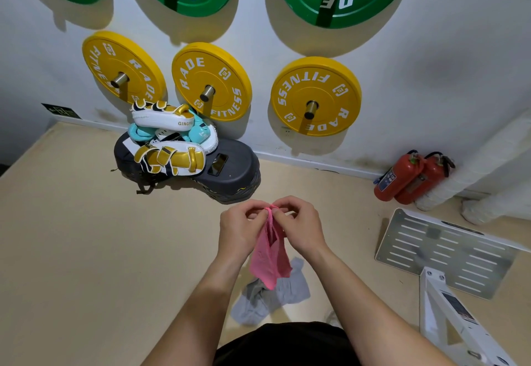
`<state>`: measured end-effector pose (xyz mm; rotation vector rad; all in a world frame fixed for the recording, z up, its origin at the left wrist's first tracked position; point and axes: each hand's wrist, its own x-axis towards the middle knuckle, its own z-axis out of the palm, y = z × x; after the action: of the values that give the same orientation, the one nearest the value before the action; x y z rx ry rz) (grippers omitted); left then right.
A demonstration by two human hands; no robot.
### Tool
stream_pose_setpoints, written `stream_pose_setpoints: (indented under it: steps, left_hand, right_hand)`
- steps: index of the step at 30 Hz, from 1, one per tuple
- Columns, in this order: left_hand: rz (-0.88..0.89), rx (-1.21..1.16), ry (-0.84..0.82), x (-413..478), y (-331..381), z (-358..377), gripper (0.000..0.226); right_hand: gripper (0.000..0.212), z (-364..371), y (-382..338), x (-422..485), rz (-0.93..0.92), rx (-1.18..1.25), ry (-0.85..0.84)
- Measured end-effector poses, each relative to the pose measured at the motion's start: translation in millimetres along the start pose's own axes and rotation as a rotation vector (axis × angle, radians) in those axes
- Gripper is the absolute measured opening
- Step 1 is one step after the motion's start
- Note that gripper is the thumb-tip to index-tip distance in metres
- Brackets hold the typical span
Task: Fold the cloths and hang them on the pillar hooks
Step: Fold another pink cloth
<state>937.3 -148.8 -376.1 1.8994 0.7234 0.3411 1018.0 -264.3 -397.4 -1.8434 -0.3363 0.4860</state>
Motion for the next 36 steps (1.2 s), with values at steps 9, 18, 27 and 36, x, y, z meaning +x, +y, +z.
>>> stream_pose_setpoints:
  steps: [9, 18, 27, 36]
  left_hand:
    - [0.019, 0.071, 0.002, 6, 2, -8, 0.018]
    - [0.083, 0.107, -0.026, 13, 2, -14, 0.014]
    - [0.084, 0.056, -0.076, 15, -2, -13, 0.008]
    - [0.004, -0.143, -0.126, 18, 1, -11, 0.021]
  right_hand:
    - [0.015, 2, -2, 1, -0.012, 0.067, -0.080]
    - [0.014, -3, -13, 2, -0.031, 0.110, -0.152]
    - [0.008, -7, -14, 7, 0.034, 0.098, -0.221]
    - [0.010, -17, -38, 30, -0.142, -0.136, -0.222]
